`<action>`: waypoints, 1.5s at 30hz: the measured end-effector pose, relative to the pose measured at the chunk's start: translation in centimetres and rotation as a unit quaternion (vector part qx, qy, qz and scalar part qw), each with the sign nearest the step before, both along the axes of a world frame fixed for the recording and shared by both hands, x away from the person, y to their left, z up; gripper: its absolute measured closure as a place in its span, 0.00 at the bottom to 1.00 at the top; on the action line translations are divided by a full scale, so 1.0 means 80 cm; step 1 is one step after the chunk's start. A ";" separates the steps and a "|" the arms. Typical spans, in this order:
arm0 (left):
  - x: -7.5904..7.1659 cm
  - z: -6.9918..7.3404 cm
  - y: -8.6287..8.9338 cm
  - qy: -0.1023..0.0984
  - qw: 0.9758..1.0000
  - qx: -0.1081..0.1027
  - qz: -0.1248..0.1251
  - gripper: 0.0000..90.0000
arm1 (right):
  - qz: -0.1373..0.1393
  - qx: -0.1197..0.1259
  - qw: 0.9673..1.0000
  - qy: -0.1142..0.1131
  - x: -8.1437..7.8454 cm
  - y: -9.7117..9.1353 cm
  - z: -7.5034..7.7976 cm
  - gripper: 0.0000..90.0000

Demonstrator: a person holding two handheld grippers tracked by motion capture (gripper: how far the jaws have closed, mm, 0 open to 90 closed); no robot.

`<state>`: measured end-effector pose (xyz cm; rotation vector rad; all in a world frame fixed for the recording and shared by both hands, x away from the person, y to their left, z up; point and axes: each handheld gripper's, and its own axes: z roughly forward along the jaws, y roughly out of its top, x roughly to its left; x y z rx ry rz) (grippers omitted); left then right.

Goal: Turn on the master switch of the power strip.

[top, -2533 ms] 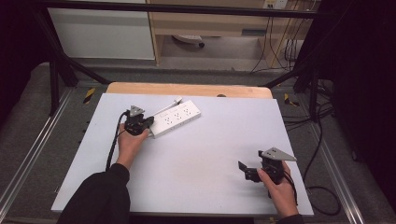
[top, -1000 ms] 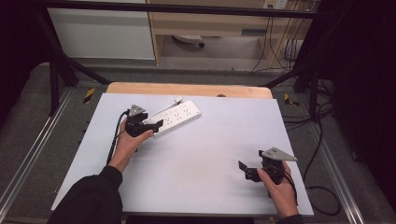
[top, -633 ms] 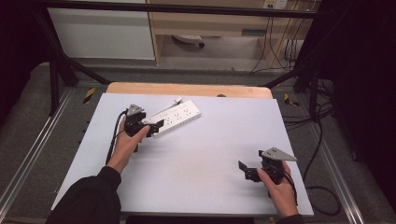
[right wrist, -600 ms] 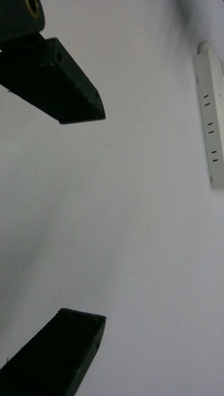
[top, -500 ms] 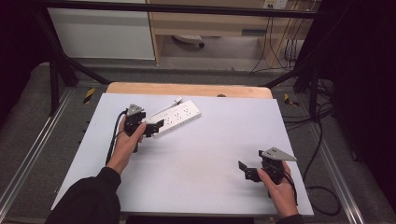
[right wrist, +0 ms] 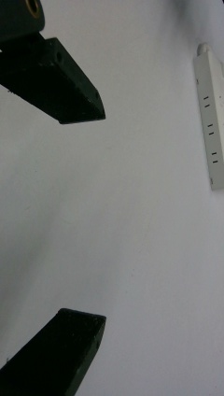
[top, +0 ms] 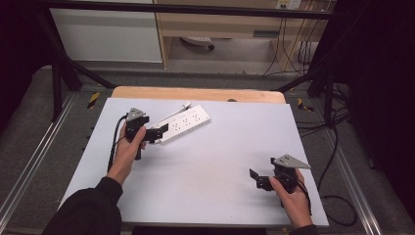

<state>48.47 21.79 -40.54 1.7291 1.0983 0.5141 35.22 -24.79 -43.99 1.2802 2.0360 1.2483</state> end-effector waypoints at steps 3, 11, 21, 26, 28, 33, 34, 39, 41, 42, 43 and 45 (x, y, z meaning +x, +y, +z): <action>-0.005 0.002 0.001 -0.006 1.000 -0.007 0.000 0.09 | -0.001 0.000 1.000 0.001 0.000 0.000 0.000 0.04; -0.017 0.003 0.005 -0.008 1.000 -0.014 -0.005 0.08 | -0.001 -0.001 1.000 -0.001 0.000 0.000 0.000 0.04; -0.037 0.008 0.017 -0.013 1.000 -0.025 -0.009 0.08 | -0.003 0.001 1.000 -0.001 0.000 0.000 0.000 0.04; -0.047 0.008 0.023 -0.014 0.999 -0.031 -0.012 0.08 | -0.002 0.000 1.000 -0.002 0.000 0.000 0.000 0.04; -0.050 0.008 0.026 -0.014 0.999 -0.031 -0.013 0.08 | -0.002 -0.001 1.000 -0.001 0.000 0.000 0.000 0.04; -0.059 0.008 0.035 -0.013 0.999 -0.032 -0.011 0.07 | 0.000 -0.002 1.000 -0.001 0.000 0.001 0.000 0.04; -0.061 0.008 0.037 -0.013 0.999 -0.033 -0.011 0.07 | 0.001 -0.002 1.000 -0.001 0.000 0.001 0.000 0.04; -0.073 0.006 0.050 -0.011 0.999 -0.038 -0.004 0.07 | 0.000 -0.003 1.000 0.000 0.000 0.000 0.000 0.04; -0.078 0.005 0.055 -0.010 0.999 -0.040 -0.003 0.07 | -0.001 -0.004 1.000 -0.001 0.000 0.001 0.000 0.04; -0.081 0.005 0.057 -0.009 0.999 -0.041 -0.001 0.07 | -0.001 -0.004 1.000 0.000 0.000 0.001 0.000 0.04; -0.083 0.005 0.059 -0.009 0.999 -0.041 -0.001 0.07 | -0.001 -0.004 1.000 0.000 0.000 0.001 0.000 0.04; -0.089 0.006 0.063 -0.009 0.999 -0.042 0.001 0.07 | -0.003 -0.004 1.000 0.001 0.000 0.000 -0.001 0.04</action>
